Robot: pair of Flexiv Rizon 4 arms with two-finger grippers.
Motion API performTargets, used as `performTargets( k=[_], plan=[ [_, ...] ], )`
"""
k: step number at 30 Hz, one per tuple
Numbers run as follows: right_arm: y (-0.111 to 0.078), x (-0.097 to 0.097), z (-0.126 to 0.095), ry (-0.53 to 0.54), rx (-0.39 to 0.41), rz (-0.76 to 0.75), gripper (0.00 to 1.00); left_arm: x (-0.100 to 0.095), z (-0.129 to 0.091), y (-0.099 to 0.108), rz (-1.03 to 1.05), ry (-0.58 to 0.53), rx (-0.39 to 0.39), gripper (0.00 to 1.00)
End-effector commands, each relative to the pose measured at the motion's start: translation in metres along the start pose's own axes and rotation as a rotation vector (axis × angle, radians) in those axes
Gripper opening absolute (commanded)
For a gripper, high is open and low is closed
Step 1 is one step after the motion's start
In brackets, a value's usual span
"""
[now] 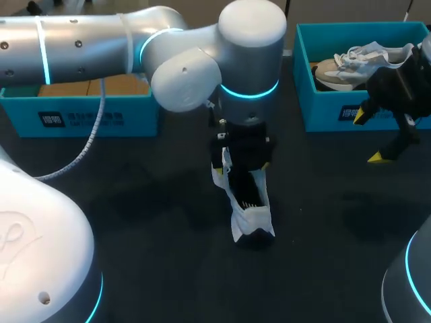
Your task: Take the shoe out of the shoebox, open the shoe tongue, remove and reinsert the insole, then place the shoe into the shoebox
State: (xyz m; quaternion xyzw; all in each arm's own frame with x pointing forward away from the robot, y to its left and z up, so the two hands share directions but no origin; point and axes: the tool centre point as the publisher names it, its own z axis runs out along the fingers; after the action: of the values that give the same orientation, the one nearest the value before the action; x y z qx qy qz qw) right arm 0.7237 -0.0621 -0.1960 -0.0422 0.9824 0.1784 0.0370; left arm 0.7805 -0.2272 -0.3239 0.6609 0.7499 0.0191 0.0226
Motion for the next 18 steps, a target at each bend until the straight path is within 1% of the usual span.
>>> performTargets(
  k=[1,4,11,14,18],
  plan=[
    [0.000,-0.001,0.001,0.001,0.003,0.000,1.00,0.003,-0.011,0.007,0.007,-0.006,0.001,1.00],
    [0.000,-0.001,0.001,0.001,0.003,0.000,1.00,0.005,-0.018,0.014,0.008,-0.008,-0.029,1.00],
    [0.000,-0.001,0.001,0.001,0.003,0.000,1.00,0.012,-0.030,0.031,0.008,-0.008,-0.040,1.00],
    [0.000,-0.001,0.001,0.001,0.003,0.000,1.00,0.013,-0.032,0.038,0.005,-0.010,-0.050,1.00],
    [0.000,-0.001,0.001,0.001,0.003,0.000,1.00,0.012,-0.035,0.052,0.002,-0.011,-0.065,1.00]
  ],
)
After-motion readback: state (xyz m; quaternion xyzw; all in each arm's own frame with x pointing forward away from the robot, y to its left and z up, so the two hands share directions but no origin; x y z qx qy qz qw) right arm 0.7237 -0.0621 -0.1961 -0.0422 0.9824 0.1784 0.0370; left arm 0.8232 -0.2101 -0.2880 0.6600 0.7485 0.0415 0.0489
